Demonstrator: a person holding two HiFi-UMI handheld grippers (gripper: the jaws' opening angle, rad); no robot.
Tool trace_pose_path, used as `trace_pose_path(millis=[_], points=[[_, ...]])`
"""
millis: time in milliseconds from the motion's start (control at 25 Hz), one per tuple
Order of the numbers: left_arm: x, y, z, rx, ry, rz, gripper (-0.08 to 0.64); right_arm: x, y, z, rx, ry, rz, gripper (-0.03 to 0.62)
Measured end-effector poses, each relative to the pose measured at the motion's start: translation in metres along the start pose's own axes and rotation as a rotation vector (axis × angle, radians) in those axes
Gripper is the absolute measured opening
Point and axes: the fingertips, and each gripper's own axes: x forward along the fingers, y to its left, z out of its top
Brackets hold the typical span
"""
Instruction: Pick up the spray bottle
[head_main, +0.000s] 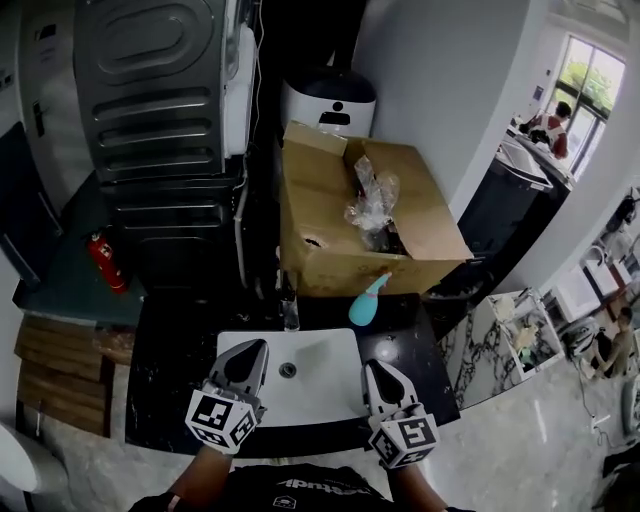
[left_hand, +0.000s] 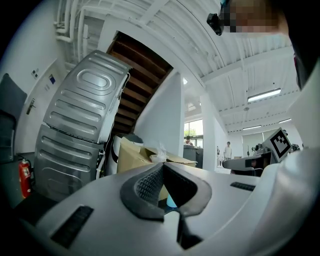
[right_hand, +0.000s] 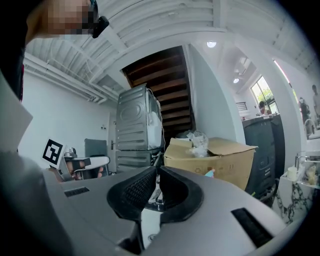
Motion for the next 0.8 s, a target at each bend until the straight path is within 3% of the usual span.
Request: trace_pose_path(millis=[520,800], points=[[0.057,0.004,-0.027,-0.025,0.056,-0.012,0.015,0.042,-0.07,-0.005,-0.018,0.01,-0.058,0.181],[0.075,0.002,-0.03,-0.013,0.073,0.044,0.015,0.087,-0.125,-0.027,-0.041,0.034,-0.053,0.183]])
